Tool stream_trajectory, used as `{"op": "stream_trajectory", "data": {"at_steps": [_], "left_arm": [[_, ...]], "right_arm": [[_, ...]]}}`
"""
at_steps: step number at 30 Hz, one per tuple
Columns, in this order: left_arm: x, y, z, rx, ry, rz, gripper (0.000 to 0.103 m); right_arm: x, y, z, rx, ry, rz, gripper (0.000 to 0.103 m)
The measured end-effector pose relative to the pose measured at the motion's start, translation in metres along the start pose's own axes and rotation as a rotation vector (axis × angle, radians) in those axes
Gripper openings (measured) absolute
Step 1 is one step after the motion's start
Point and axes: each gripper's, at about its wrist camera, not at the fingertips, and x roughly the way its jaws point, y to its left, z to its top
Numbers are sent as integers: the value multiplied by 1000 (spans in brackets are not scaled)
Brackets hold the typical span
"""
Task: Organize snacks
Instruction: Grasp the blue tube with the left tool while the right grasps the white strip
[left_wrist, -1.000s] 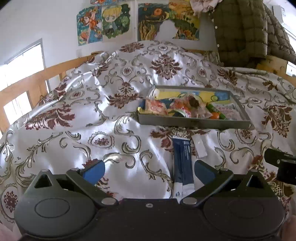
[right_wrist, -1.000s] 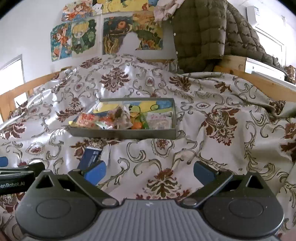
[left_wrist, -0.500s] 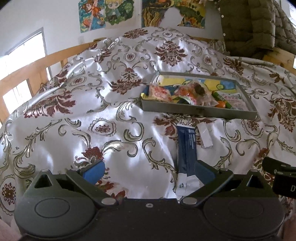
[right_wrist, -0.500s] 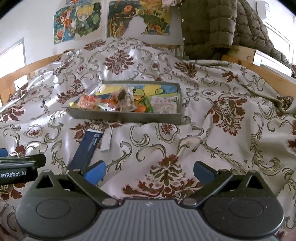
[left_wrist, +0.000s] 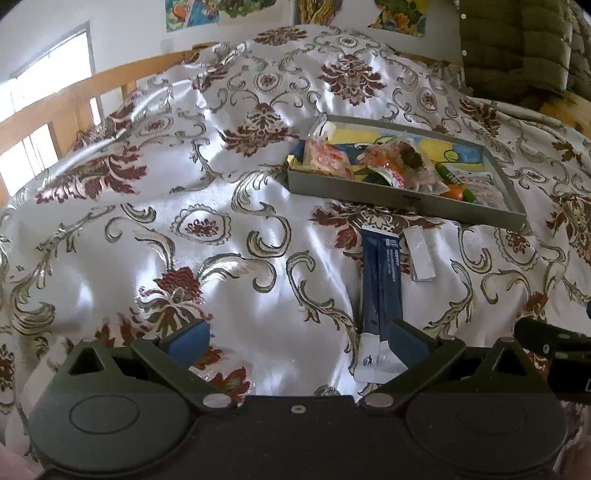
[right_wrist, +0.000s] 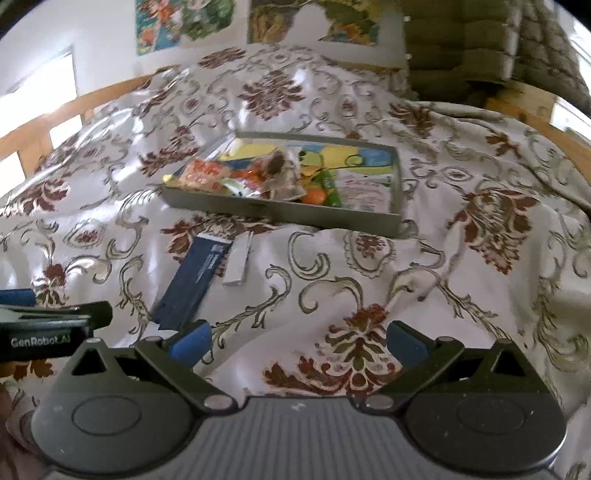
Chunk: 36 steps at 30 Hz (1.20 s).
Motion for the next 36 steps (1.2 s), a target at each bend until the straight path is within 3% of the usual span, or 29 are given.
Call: {"op": "stream_trajectory", "data": {"at_steps": [5,13,16,25,30,36], "left_arm": [[10,-6,8,38,12,-13,102],[26,-23,23,315,47,-115,102],[32,-24,26,361,27,-166,102],[63,-27,39,261,41,-330,102],[83,-27,36,250,92,-356,102],[97,-19,35,167,160,-381,94]], "right_arm": [[13,-4,10,-55,29,27,103],[31,-11,28,-164,-51,71,103],[39,-14,32,-167,-79,96,103],[58,-22,47,-135,-143,300,102],[86,-20,59,-118,-88,371,82],[113,-10,64,-135,-25,413,67]]}}
